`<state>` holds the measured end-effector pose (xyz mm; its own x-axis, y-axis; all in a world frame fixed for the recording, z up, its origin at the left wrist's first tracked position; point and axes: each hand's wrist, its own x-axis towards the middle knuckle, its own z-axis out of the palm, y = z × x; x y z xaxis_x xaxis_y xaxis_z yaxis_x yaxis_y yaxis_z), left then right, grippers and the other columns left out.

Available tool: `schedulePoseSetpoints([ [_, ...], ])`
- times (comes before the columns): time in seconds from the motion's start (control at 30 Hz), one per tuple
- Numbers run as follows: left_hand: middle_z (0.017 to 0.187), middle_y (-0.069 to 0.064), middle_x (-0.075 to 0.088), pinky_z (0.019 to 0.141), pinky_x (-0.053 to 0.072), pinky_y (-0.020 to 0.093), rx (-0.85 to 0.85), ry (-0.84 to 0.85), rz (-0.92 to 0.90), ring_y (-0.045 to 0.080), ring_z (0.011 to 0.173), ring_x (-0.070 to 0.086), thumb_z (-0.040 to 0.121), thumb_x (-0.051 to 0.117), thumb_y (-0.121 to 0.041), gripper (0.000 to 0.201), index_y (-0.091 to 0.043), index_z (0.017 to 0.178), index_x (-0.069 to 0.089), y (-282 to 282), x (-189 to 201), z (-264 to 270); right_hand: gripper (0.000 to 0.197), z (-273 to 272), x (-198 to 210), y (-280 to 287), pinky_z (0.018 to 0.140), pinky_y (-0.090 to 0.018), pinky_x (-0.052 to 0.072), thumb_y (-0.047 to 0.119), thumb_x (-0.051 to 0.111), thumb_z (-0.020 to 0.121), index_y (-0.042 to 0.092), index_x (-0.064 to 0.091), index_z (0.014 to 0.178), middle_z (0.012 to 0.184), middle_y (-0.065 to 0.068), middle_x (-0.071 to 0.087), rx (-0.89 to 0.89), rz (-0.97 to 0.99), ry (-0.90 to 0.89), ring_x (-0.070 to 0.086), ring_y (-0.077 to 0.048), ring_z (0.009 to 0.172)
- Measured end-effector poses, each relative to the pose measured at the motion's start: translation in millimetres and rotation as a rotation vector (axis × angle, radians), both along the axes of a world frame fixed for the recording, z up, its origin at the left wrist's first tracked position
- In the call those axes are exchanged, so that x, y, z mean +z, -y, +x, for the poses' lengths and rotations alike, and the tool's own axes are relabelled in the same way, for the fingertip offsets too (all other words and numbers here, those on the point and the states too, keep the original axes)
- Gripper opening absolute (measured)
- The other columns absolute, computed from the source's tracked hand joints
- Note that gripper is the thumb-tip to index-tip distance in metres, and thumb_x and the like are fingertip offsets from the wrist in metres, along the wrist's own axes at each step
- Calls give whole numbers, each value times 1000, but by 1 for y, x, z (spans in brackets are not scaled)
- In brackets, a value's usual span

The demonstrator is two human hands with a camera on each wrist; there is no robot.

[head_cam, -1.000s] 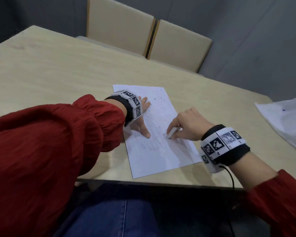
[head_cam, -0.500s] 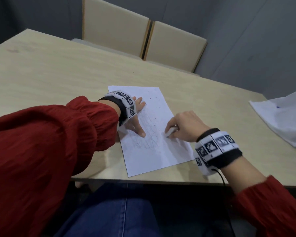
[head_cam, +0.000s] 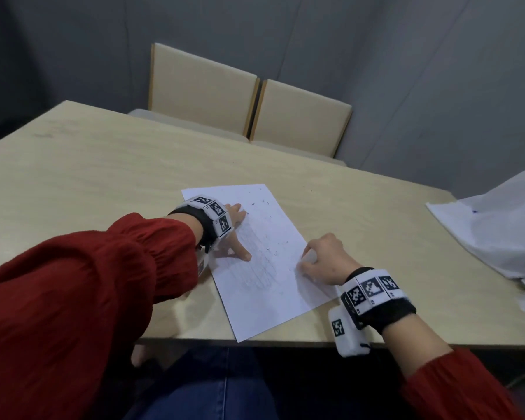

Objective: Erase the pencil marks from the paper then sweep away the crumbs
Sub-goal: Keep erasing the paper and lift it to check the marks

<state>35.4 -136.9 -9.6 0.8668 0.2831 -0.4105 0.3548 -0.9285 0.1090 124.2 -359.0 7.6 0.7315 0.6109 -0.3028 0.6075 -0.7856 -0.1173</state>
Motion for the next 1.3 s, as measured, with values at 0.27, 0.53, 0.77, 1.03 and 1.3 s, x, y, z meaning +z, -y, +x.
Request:
schedulePoseSetpoints([
  [0.27, 100, 2, 59, 83, 48, 31, 143, 145, -45, 21, 91, 56, 63, 88, -42, 49, -27, 94, 54, -12, 14, 0, 31, 16, 10, -16, 66, -29, 53, 23, 76, 72, 9, 67, 99, 101, -10, 67, -116, 44, -173, 65, -26, 90],
  [0.53, 147, 9, 44, 106, 34, 33, 232, 412, -137, 26, 137, 38, 84, 74, -34, 82, -12, 151, 31, 0, 25, -6, 7, 11, 26, -39, 76, -22, 43, 13, 71, 78, 17, 70, 83, 102, -7, 67, -55, 376, 58, 59, -19, 93],
  [0.77, 147, 10, 46, 108, 39, 36, 530, 662, -299, 24, 133, 46, 82, 76, -34, 80, -8, 147, 37, -28, 36, -12, 14, 23, 62, -55, 74, -19, 41, 19, 74, 79, 15, 73, 92, 89, -2, 67, -127, 883, 226, 58, -14, 81],
  [1.03, 148, 7, 45, 111, 36, 37, 751, 910, -619, 20, 133, 46, 78, 74, -52, 90, -8, 147, 37, -36, 39, -5, 15, 33, 75, -44, 69, -23, 50, 14, 79, 78, 18, 67, 87, 88, -6, 67, -155, 1325, -11, 59, -10, 74],
  [1.3, 132, 5, 60, 106, 45, 40, 773, 1054, -1082, 18, 118, 59, 52, 89, -55, 113, -9, 144, 42, -18, 65, -1, 15, 34, 75, -33, 69, -21, 49, 13, 80, 76, 22, 68, 80, 91, -10, 65, -192, 1499, -164, 58, -11, 75],
])
